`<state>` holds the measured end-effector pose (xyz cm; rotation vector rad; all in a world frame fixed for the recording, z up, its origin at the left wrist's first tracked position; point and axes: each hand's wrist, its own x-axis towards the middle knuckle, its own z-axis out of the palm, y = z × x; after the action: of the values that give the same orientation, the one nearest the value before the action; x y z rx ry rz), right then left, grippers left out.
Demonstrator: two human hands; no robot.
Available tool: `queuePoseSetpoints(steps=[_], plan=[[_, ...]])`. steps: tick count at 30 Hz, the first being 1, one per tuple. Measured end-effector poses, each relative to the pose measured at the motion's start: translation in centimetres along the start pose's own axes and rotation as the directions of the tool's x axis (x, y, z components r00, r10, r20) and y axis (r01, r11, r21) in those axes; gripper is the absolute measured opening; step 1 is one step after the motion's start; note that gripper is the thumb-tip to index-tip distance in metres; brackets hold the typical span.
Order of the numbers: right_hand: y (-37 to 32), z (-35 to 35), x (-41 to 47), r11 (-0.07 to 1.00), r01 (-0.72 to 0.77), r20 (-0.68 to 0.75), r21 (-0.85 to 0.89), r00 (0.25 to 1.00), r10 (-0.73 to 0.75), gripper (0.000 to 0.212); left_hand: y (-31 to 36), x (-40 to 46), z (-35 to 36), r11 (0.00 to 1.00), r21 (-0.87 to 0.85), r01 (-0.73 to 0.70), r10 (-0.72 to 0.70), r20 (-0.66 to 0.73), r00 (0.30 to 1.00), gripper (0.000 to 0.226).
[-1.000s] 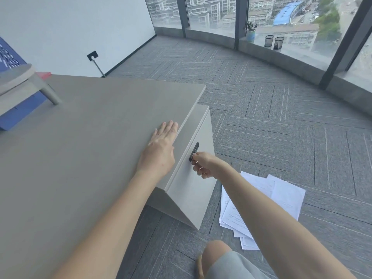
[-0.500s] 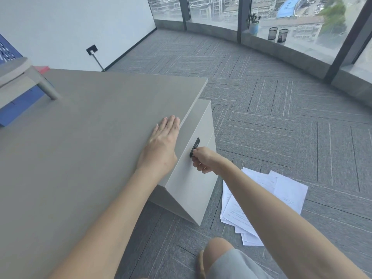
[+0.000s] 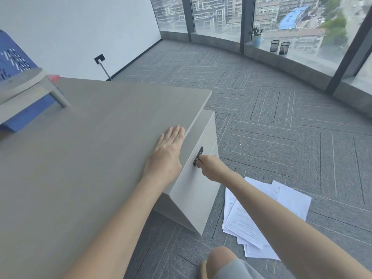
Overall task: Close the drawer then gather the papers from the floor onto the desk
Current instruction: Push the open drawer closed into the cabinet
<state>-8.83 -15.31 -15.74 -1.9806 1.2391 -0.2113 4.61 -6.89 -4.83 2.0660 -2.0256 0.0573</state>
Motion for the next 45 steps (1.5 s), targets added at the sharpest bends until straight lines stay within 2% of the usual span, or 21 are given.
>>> queuePoseSetpoints(steps=[6, 8, 10, 14, 16, 19, 23, 27, 32, 40, 45], plan=[[-0.3, 0.5, -1.0, 0.933, 0.065, -0.158, -0.353, 0.979, -0.128, 0.023, 0.1, -0.1, 0.0, 1.0, 0.001, 0.004, -0.004, 0.01, 1.0, 0.077], [-0.5, 0.8, -1.3, 0.909, 0.07, -0.163, -0.41, 0.975, -0.149, 0.032, 0.2, -0.1, 0.0, 1.0, 0.013, 0.001, -0.001, 0.009, 1.0, 0.077], [-0.5, 0.9, -1.4, 0.9, 0.067, -0.164, -0.43, 0.975, -0.151, 0.033, 0.3, -0.1, -0.1, 1.0, 0.013, 0.0, 0.0, 0.013, 1.0, 0.076], [-0.9, 0.8, -1.5, 0.932, 0.024, -0.164, -0.362, 0.983, -0.089, 0.021, 0.4, -0.2, -0.5, 1.0, -0.017, 0.018, -0.018, 0.028, 0.999, 0.078], [-1.3, 0.6, -1.9, 0.962, -0.033, -0.126, -0.27, 0.992, -0.002, 0.025, 0.5, -0.2, -0.8, 0.999, -0.037, 0.033, -0.031, 0.04, 0.999, 0.076], [-1.5, 0.1, -2.7, 0.968, -0.062, -0.08, -0.243, 0.996, 0.044, 0.03, 0.9, -0.4, -1.4, 0.987, -0.148, 0.067, -0.063, 0.028, 0.998, 0.067], [-1.5, -1.8, -4.7, 0.976, -0.089, -0.11, -0.201, 0.992, 0.067, 0.036, 1.7, -1.3, -2.6, 0.918, -0.349, 0.188, -0.218, -0.049, 0.975, 0.042], [-1.0, -4.3, -7.8, 0.991, -0.095, -0.151, -0.094, 0.985, 0.08, 0.041, 4.5, -2.5, -3.6, 0.847, -0.465, 0.258, -0.359, -0.141, 0.923, 0.035], [0.4, -8.3, -13.5, 0.993, -0.12, -0.233, 0.01, 0.965, 0.119, 0.037, 9.4, -4.1, -3.4, 0.775, -0.599, 0.201, -0.319, -0.097, 0.943, 0.032], [3.4, -14.0, -24.2, 0.989, -0.143, -0.377, 0.042, 0.914, 0.148, 0.035, 15.5, -5.7, -2.4, 0.704, -0.69, 0.17, -0.25, -0.017, 0.968, 0.03], [4.6, -16.1, -28.8, 0.976, -0.217, -0.395, 0.022, 0.895, 0.208, 0.037, 17.6, -6.2, -1.9, 0.663, -0.718, 0.211, -0.246, 0.057, 0.968, 0.028]])
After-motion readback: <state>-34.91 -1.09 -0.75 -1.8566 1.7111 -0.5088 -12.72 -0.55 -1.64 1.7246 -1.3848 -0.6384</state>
